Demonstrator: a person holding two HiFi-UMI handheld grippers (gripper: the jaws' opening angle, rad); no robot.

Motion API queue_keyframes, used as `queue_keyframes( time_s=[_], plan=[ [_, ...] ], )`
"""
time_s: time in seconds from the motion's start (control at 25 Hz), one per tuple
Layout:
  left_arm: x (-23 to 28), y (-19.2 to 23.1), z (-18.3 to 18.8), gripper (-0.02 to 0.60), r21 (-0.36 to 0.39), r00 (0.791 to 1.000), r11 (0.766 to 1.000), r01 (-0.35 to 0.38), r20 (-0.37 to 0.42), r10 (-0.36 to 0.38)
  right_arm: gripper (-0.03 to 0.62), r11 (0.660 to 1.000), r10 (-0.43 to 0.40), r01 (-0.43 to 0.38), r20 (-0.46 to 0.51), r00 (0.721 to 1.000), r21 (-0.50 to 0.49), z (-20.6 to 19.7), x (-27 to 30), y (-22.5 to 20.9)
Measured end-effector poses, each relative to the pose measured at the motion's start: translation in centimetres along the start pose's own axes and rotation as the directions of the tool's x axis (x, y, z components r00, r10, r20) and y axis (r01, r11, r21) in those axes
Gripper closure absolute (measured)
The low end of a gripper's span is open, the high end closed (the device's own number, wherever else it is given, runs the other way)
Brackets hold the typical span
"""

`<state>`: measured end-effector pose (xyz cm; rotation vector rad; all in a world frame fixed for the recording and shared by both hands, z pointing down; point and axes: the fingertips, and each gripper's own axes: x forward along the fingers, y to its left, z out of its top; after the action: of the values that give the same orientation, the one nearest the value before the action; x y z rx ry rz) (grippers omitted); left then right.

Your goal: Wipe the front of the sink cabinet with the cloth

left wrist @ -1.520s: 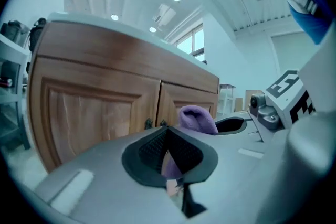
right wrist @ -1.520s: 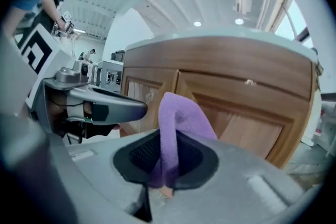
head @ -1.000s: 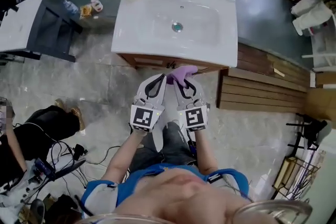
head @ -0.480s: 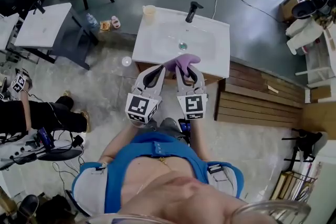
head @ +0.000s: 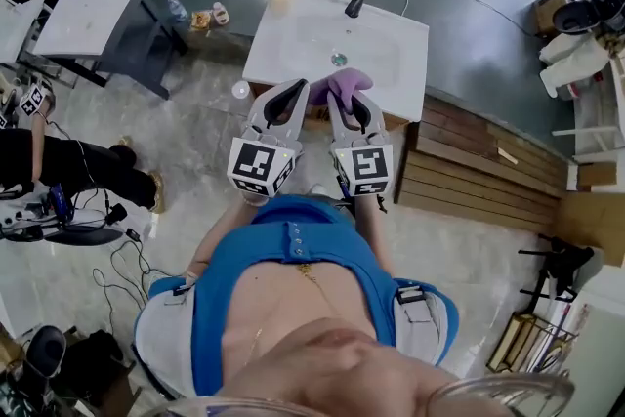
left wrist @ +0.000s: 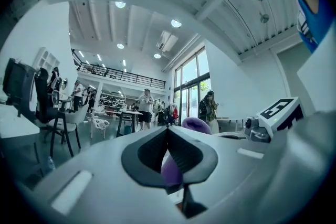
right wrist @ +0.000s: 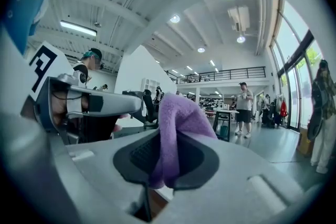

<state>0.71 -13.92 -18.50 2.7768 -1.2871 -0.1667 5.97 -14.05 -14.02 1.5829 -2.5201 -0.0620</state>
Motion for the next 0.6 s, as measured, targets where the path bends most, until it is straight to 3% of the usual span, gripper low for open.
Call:
queue_keyframes(
  time_s=[0.2,0.36,0.6],
  plan=[
    [1.0,-1.3,0.7,0.584,0.003,0.999,0.999,-0.046,0.011,0.046,0.533,0.998,0.031,-0.029,0.034,0.999,-0.05,1.8,-0.5,-1.9],
    [1.0,-2.3,-0.5,0.584,0.04,0.996,0.995,-0.09,0.012,0.09,0.533,0.998,0.011,-0.008,0.042,0.999,-0.055,1.2,-1.5,-2.6],
    [2.0,-6.7,-1.4,0.584,0.045,0.997,0.997,-0.07,-0.006,0.071,0.533,0.999,0.011,-0.01,0.063,0.998,-0.031,1.1,-4.4,-4.5]
  ],
)
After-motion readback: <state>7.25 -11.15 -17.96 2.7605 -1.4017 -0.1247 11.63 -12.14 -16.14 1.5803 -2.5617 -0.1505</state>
